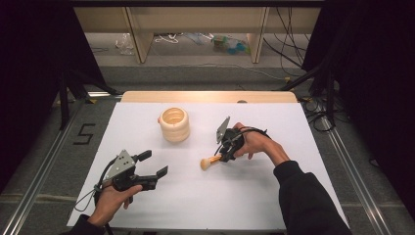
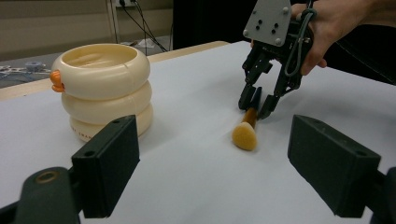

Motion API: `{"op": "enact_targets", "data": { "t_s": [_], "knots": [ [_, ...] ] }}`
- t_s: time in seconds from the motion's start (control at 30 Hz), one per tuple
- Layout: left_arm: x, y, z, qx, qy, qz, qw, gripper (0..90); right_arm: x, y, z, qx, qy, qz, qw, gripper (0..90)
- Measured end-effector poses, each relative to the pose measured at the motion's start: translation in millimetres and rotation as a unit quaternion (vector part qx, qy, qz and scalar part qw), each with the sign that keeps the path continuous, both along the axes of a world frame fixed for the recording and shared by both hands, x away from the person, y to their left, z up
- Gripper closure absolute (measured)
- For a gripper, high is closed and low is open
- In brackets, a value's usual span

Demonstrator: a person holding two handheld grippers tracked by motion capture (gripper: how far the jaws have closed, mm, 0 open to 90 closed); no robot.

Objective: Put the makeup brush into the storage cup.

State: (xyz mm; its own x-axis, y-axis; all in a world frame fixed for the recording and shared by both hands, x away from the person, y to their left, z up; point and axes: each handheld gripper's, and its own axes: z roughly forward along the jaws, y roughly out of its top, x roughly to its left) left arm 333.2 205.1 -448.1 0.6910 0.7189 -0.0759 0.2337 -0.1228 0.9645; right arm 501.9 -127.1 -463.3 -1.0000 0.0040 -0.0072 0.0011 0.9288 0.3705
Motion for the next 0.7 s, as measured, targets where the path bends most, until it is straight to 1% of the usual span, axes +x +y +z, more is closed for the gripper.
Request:
{"op": "enact_targets", "data": {
  "t_s": [0.13, 0.27, 0.33, 0.43, 0.7],
  "knots": [
    [0.1, 0.2, -0.3, 0.0, 0.002, 0.001, 1.0, 16.5, -0.7, 0.5, 0.4, -0.003, 0.001, -0.005, 1.0, 63.7],
    [0.6, 1.1, 0.1, 0.004, -0.003, 0.0, 1.0, 16.5, -0.9, 1.0, 0.7, -0.006, 0.003, -0.007, 1.0, 65.1],
    [0.7, 1.0, 0.1, 0.004, -0.002, 0.0, 1.0, 16.5, -1.2, 1.4, 1.0, -0.009, 0.009, -0.01, 0.9999, 66.0],
    [0.2, 0.5, -0.1, 0.001, 0.0, 0.001, 1.0, 16.6, -1.4, 2.4, 1.3, -0.012, 0.004, -0.008, 0.9999, 66.3],
    [0.6, 1.1, 0.0, 0.004, -0.003, 0.0, 1.0, 16.5, -3.5, 5.3, 2.2, -0.024, 0.003, -0.019, 0.9995, 68.4]
  ]
}}
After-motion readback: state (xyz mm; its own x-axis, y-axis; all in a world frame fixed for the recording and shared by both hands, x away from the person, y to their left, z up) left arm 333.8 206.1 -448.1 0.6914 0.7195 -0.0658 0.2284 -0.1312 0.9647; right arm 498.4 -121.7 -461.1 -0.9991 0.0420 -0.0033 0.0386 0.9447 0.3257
